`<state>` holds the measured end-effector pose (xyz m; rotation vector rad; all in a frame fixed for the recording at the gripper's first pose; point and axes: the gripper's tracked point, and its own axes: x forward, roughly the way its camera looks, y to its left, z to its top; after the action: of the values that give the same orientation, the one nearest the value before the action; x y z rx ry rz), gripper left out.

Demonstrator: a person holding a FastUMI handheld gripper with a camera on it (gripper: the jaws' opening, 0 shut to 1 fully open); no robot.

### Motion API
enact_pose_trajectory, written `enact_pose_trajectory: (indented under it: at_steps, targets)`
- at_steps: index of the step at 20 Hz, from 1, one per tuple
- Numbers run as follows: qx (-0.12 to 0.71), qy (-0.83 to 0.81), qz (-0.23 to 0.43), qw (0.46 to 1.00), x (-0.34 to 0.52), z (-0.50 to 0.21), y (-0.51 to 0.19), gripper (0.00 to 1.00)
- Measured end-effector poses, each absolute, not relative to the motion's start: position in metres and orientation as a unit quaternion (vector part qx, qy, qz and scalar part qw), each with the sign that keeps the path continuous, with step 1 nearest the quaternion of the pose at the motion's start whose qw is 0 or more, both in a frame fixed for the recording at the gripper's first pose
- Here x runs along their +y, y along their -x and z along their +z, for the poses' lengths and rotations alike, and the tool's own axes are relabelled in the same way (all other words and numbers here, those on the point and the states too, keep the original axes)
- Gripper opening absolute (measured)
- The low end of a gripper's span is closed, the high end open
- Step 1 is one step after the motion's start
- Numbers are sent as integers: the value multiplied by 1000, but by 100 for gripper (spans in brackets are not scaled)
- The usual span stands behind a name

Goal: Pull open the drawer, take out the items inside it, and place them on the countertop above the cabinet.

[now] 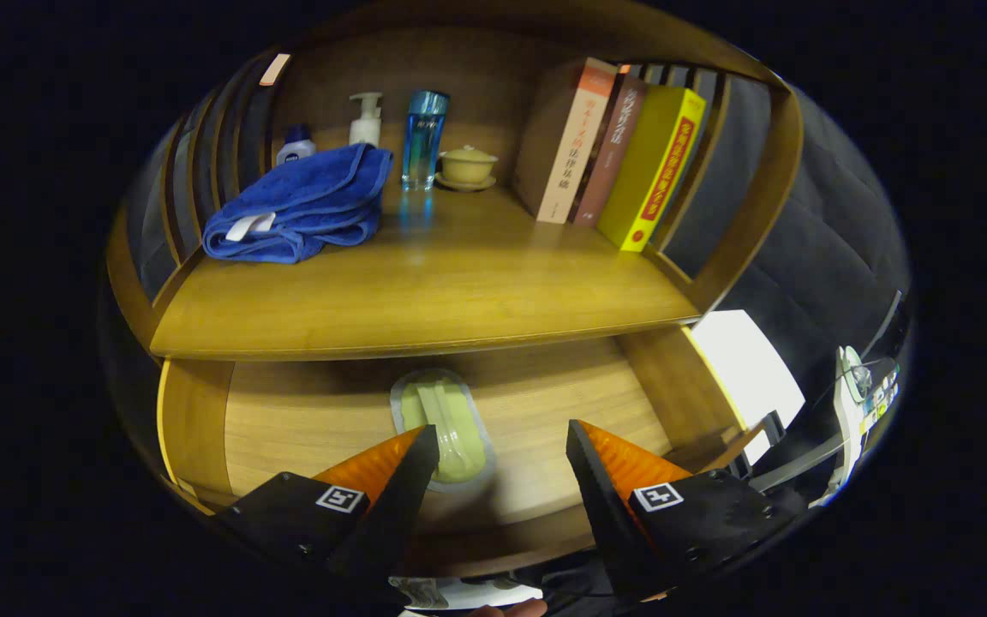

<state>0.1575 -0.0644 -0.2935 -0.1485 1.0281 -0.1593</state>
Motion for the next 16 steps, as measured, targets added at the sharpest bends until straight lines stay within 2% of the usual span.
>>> enact_pose_trajectory:
  at_steps: [4,9,11,16]
  targets:
    - [516,46,-45,854,-43,-325,-167,98]
    - [536,33,-44,843,-45,-351,-164,96]
    - [538,17,-39,842,-40,-356,-162,88]
    - [535,37,10,844,-17,-364,-170,32]
